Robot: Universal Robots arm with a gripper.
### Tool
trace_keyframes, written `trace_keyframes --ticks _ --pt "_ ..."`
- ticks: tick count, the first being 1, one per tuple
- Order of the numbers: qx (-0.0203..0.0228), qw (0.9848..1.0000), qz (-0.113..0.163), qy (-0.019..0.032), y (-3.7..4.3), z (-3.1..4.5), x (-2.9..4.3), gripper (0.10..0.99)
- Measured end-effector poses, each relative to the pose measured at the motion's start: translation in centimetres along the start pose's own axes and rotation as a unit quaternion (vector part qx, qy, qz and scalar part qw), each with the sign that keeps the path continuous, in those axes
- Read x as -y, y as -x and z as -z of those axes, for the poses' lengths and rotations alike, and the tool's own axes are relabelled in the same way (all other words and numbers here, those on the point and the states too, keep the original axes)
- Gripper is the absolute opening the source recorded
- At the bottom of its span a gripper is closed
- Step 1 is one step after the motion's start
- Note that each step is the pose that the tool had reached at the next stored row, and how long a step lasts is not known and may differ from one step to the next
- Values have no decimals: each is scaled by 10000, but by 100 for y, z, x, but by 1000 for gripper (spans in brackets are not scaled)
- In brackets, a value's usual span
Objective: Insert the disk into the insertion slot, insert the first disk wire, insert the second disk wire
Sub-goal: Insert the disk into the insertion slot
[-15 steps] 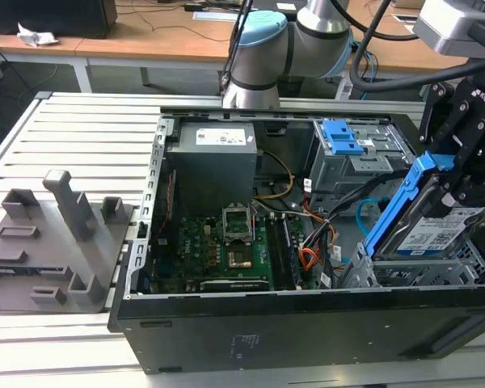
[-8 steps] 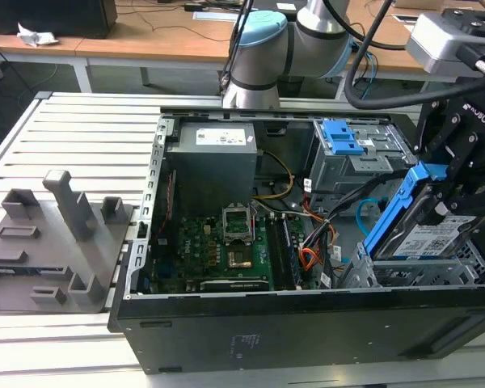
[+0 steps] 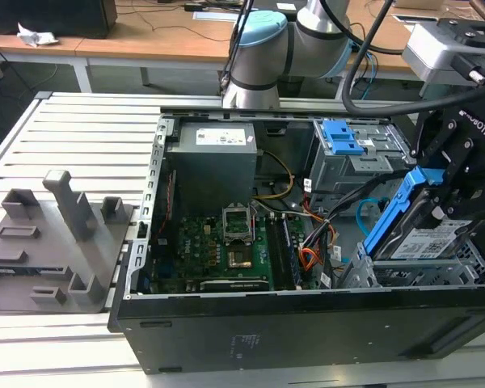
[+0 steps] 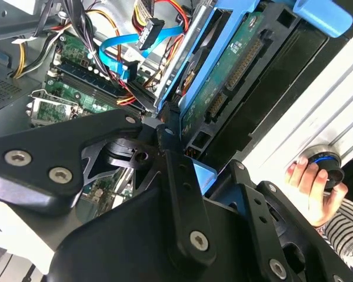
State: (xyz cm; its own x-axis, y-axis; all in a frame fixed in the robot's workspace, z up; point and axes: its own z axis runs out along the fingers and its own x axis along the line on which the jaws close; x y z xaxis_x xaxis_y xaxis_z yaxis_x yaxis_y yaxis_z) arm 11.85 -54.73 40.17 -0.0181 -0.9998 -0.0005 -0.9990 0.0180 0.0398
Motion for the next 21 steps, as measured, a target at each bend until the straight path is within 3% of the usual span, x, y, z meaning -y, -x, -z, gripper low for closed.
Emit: trace_keyframes --ticks 11,18,20,21 --pt "0 10000 0 0 0 -71 3 365" --pt "0 10000 0 -1 0 -74 3 365" --pt "0 10000 0 0 0 -74 3 373" --pt "-1 10000 0 0 0 -74 3 439"
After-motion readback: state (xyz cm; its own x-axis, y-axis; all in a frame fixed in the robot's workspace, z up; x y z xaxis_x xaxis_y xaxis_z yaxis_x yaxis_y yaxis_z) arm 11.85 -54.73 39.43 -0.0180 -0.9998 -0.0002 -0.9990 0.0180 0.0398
